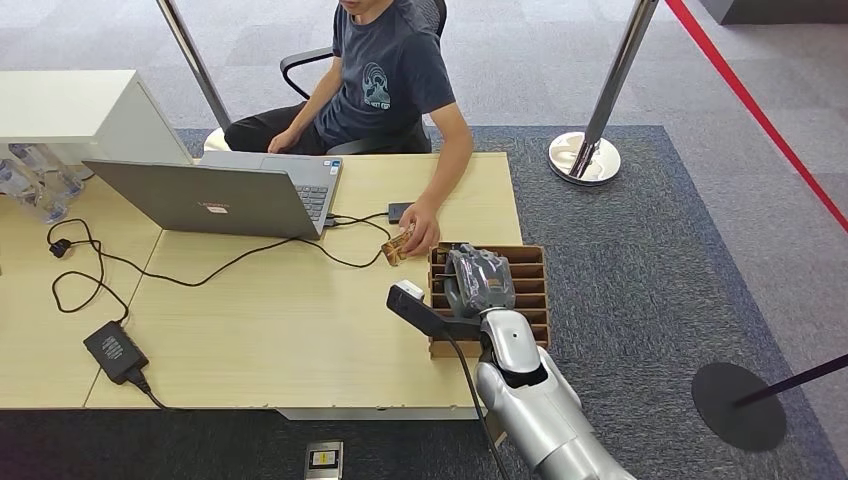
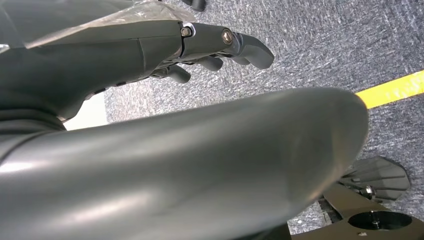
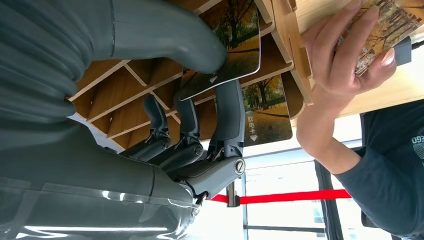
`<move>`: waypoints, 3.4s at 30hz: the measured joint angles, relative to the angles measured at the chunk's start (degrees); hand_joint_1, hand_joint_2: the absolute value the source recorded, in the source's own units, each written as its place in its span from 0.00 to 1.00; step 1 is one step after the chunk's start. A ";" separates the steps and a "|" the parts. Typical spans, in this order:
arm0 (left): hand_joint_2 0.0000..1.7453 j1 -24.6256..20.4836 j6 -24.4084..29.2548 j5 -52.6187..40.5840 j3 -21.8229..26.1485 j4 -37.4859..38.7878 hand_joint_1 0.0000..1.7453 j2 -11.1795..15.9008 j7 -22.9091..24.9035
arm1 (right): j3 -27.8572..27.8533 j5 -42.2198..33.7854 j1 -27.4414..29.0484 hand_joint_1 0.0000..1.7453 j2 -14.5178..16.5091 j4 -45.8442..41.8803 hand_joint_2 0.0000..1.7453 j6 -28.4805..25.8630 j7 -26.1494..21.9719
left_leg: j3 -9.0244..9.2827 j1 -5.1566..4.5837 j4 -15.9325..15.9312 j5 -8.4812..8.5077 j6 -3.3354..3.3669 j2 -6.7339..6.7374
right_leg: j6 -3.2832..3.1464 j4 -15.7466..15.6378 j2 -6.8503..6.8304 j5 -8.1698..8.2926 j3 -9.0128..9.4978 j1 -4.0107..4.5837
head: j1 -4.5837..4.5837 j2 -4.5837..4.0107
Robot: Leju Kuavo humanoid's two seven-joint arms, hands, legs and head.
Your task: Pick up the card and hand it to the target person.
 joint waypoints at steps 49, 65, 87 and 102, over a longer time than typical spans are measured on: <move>0.00 0.04 0.02 0.33 -0.33 0.00 0.00 -0.02 0.02 | -0.99 0.81 4.24 1.00 -1.70 -5.88 1.00 -0.68 -0.88 | 0.01 0.00 0.00 0.02 -0.02 0.00 | -0.01 0.00 0.00 0.01 0.01 0.00 | 0.00 -0.01; 0.00 0.03 0.04 0.49 -0.36 0.00 0.00 0.00 0.08 | -1.00 1.18 5.89 1.00 -2.32 -9.13 1.00 -0.22 -1.17 | -0.01 0.00 0.00 0.02 -0.02 0.00 | -0.01 0.01 0.00 0.01 -0.01 0.00 | 0.00 0.00; 0.00 -0.05 -0.09 1.13 -0.35 0.00 0.00 -0.26 -0.15 | -0.90 2.32 7.46 1.00 -3.91 -17.16 1.00 0.18 -1.18 | -0.02 0.00 0.00 0.02 -0.02 0.00 | -0.01 0.01 0.00 0.01 -0.01 0.00 | 0.00 0.00; 0.00 -0.07 0.12 1.79 -0.34 0.00 0.00 -0.45 -0.63 | 0.06 1.30 6.74 1.00 -5.57 -22.68 1.00 -1.22 -2.55 | -0.02 0.00 0.00 0.02 -0.02 0.00 | -0.01 0.01 0.00 0.01 -0.01 0.00 | 0.00 0.00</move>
